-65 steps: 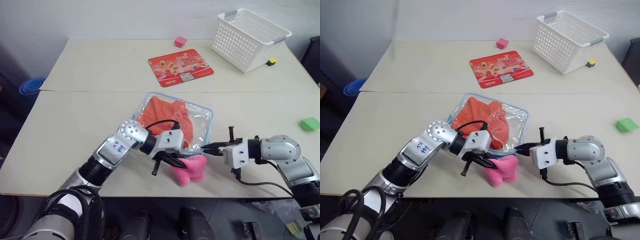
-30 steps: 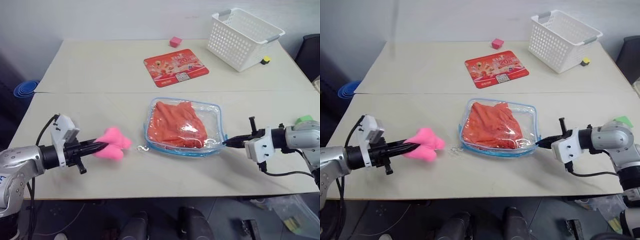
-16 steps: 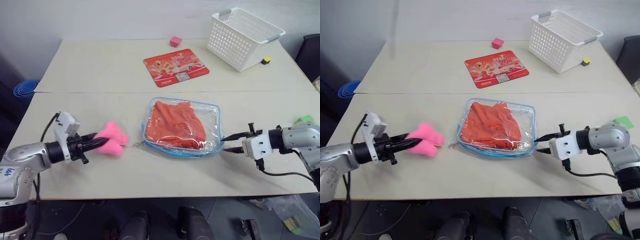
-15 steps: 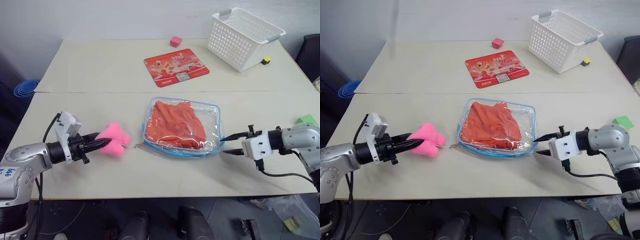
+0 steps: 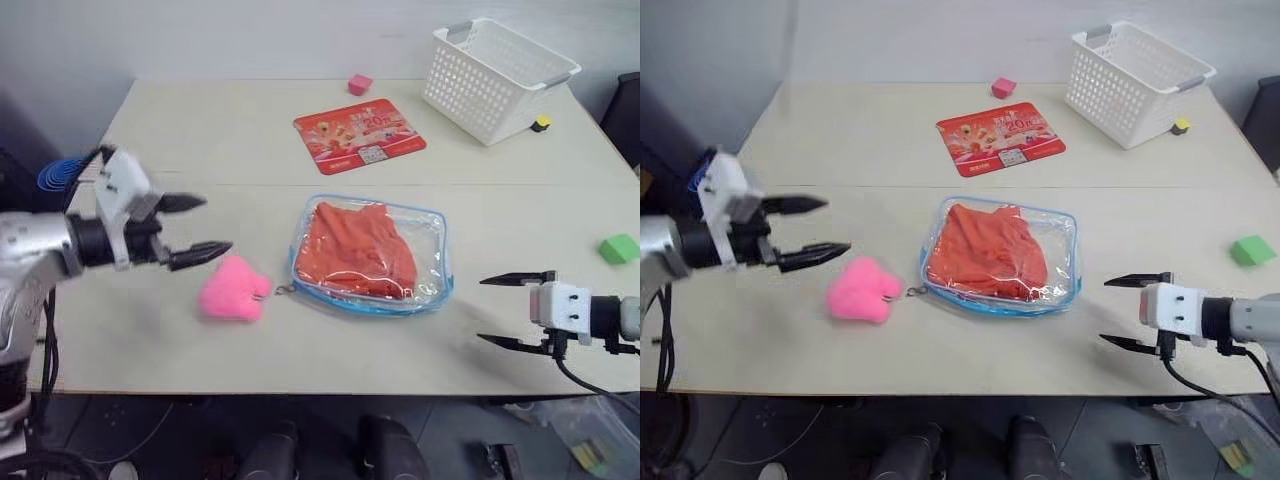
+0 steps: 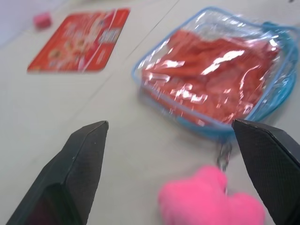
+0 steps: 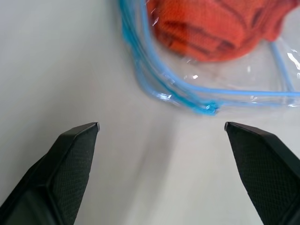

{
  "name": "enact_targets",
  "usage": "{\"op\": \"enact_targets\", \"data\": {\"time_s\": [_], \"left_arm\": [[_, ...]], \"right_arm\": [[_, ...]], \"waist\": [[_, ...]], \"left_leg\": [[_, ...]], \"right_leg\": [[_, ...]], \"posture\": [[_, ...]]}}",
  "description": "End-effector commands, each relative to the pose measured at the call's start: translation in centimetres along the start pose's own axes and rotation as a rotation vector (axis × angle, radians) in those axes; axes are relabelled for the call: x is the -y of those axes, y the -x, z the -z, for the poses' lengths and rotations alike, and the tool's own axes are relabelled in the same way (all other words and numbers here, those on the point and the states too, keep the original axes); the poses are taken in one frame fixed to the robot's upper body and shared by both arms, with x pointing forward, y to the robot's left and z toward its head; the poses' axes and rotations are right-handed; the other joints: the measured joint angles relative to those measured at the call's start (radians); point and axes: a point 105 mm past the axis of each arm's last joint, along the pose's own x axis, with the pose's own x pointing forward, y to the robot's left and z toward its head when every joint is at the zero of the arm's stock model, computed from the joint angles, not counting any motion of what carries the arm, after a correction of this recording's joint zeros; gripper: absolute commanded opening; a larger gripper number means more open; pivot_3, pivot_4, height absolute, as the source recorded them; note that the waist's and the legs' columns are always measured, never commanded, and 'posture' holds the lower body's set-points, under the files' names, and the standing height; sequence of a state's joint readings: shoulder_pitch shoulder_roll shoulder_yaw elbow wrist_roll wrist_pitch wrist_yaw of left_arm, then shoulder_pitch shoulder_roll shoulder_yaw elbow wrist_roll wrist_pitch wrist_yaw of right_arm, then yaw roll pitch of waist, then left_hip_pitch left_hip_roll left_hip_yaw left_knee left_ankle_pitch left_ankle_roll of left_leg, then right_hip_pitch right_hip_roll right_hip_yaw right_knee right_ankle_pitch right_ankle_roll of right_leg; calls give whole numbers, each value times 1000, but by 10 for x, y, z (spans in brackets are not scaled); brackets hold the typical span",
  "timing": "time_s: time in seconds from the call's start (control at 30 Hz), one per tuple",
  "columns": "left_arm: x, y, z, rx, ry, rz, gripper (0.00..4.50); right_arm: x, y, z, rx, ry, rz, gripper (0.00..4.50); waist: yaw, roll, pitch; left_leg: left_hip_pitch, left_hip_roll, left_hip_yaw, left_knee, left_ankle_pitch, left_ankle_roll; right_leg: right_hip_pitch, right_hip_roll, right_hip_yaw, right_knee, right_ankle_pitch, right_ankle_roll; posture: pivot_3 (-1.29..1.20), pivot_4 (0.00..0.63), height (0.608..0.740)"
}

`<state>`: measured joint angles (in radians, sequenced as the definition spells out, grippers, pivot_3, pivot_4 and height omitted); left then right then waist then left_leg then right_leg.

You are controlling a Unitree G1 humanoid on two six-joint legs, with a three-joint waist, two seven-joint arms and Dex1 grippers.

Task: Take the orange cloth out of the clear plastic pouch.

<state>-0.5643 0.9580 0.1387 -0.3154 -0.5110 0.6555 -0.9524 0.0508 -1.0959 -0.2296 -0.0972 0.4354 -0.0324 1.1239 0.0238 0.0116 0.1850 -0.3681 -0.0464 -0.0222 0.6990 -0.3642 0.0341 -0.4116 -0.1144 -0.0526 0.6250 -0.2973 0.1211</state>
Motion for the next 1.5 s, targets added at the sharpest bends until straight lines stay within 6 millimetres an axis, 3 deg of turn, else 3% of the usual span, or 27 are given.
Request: {"op": "enact_targets", "data": {"time_s": [0.03,0.13,0.27,0.47,0.63,1.03,1.07,1.13,1.5], "left_arm": [[28,-36,-5,2,-176,176,4438],[48,-62,15,-47,-315,294,4438],[62,-85,33,-72,-418,385,4438],[65,-107,36,-22,-458,377,4438],[63,-113,38,-11,-447,371,4438],[67,-115,45,-11,-438,404,892],[67,-115,45,-9,-437,407,422],[68,-115,44,-3,-427,405,26],[54,-108,2,197,-28,268,26]], "right_arm": [[-4,0,-41,162,-203,26,4500],[-20,-13,-68,303,-353,15,4500],[-38,-28,-85,363,-429,9,4500],[-51,-40,-88,366,-454,37,4500],[-61,-44,-80,328,-432,27,4500],[-55,-43,-72,313,-394,44,4500],[-55,-43,-72,312,-391,43,4500],[-55,-41,-71,310,-388,44,4500],[-51,-38,-72,316,-348,67,4500]], "waist": [[1,0,0],[-5,0,0],[1,-1,0],[7,-1,0],[4,-1,0],[2,-1,0],[2,-1,0],[3,-1,0],[2,-1,0]], "left_leg": [[0,0,0,0,0,0],[0,1,1,0,0,0],[0,2,2,0,0,0],[-1,-1,1,0,0,1],[-2,-1,1,0,1,2],[-1,-1,1,0,1,3],[-1,-1,1,1,1,3],[-1,-2,1,1,1,3],[-1,-2,1,1,1,3]], "right_leg": [[0,0,0,0,0,0],[0,2,0,-1,0,0],[0,3,1,0,0,0],[0,2,0,0,0,0],[-1,3,0,0,0,1],[0,4,1,1,0,1],[0,4,1,1,0,1],[0,4,1,1,0,1],[0,3,1,1,1,1]], "posture": [[0,150,740],[0,150,740],[0,150,740],[0,150,740],[0,150,740],[0,150,740],[0,150,740],[0,150,740],[0,150,740]]}}
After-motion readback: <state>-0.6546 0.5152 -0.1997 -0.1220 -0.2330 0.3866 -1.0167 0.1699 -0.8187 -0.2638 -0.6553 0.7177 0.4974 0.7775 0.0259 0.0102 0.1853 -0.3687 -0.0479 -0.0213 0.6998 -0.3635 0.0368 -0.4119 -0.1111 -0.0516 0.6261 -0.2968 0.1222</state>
